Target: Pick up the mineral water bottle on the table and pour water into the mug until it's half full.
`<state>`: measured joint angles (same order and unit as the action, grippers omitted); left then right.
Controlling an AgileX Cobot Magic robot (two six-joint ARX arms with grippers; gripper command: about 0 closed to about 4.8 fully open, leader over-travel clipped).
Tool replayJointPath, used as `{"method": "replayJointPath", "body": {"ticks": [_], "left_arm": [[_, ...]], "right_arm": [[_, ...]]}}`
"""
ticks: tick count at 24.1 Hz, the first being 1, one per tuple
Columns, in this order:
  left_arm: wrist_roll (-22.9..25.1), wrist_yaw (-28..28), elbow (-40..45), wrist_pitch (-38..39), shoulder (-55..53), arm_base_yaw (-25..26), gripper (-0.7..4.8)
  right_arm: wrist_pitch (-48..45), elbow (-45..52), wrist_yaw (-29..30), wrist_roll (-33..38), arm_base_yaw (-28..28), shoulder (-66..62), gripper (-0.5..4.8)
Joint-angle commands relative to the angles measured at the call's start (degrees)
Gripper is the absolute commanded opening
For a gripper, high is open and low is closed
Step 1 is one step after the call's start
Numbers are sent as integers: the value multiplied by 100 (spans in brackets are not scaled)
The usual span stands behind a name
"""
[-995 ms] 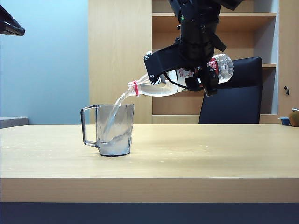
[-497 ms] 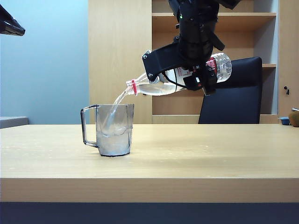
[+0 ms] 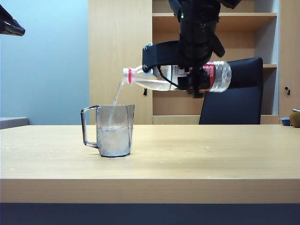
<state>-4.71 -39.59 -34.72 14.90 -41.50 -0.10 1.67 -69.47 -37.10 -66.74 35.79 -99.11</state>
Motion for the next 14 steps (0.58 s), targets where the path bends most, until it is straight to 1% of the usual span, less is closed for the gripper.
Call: {"method": "replayJointPath", "body": {"ticks": [1,2,3,4,5,6,7,10,11,12,14], "left_arm": [[20,-13,-15,-37,15,2,-2],[20,-13,-15,-42,15,2,-2],[20,-13,-15,-39,15,2,-2],[20,-13,-15,-39,15,2,-2],[17,-13,-15,-39,15,2,-2],[20,-13,-15,-39,15,2,-2],[17,-13,-15,-39,17,2,-2],[2,-17,-15,-35,15,2,-2],[-24,-17,-15,-35,15,2,-2],[-22,-15,-15,-37,17,2,-2],[-20,-13,-15,-39,15,2,-2]], "right_arm": [[94,-35,457,2033,9,48,273],[114,-26,619,2695,-7,48,273],[81,33,920,3759,-70,52,273],[-33,122,1139,4391,-138,52,272],[-389,372,1530,5219,-256,52,269],[-780,608,1729,5643,-326,52,268],[-1672,1088,1958,6124,-424,52,268],[-3475,1952,2389,6732,-581,-9,268],[-4205,2253,2538,6931,-636,-83,268],[-5209,2640,2658,7195,-717,-267,268],[-6360,3027,2675,7300,-758,-660,270]]}}
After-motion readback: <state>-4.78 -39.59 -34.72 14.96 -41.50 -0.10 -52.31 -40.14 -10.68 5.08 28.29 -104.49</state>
